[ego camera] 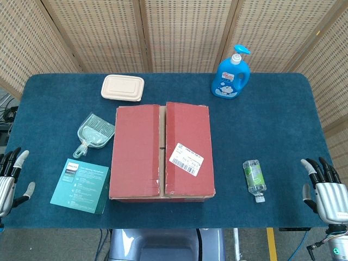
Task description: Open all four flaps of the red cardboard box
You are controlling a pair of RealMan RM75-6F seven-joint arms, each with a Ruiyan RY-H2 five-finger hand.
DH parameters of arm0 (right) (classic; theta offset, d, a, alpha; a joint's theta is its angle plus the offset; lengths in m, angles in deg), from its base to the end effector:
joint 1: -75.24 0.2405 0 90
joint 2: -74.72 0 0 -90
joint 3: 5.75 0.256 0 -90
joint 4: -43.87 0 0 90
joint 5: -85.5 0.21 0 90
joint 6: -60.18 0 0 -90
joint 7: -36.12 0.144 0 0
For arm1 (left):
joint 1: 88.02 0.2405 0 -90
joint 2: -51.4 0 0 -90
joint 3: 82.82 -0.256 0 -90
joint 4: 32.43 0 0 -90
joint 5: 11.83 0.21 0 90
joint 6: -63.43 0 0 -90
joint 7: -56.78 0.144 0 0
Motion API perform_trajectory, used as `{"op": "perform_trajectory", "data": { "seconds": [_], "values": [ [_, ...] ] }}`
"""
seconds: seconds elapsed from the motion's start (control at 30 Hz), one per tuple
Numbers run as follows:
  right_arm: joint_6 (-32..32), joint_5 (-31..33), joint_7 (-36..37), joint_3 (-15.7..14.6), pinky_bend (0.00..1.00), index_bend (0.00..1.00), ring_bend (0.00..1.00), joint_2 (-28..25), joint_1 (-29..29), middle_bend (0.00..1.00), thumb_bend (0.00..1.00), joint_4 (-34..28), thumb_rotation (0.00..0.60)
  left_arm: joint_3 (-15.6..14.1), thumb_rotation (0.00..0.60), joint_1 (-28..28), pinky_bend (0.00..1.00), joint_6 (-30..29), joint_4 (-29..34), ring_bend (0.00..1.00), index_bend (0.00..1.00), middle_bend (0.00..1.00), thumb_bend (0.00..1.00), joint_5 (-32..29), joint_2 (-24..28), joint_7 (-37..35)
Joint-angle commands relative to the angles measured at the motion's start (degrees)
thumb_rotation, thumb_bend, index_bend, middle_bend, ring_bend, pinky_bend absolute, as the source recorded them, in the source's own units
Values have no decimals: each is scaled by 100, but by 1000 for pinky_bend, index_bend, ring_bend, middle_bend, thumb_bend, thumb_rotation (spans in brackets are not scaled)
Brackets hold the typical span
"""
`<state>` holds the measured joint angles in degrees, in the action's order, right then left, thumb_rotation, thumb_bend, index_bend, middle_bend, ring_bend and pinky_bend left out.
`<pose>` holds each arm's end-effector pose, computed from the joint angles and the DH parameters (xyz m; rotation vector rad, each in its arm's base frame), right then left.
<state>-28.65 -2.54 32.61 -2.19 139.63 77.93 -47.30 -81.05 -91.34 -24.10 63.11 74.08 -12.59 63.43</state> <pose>-0.3110 -0.1716 0.1649 1.3702 -0.8029 0.8935 -0.3041 0.1680 0.1579 -1.3795 -0.8562 -0.8521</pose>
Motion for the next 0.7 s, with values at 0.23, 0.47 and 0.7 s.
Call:
{"op": "perform_trajectory", "data": {
  "seconds": [0.23,0.47,0.7],
  "values": [
    [26,-39,-2,-2,135,137,0,-27,20,150,672,-22,600,7,600,31,0,-52,-9,0,0,0,394,14,-20,-8],
    [-6,-75,39,10,135,137,0,-34,23,150,672,-12,600,22,600,38,0,-72,-41,0,0,0,392,25,-34,-56],
    [14,-75,196,34,135,137,0,-45,49,150,672,6,600,30,600,25,0,-43,1,0,0,0,392,22,-7,-2]
  ]
}}
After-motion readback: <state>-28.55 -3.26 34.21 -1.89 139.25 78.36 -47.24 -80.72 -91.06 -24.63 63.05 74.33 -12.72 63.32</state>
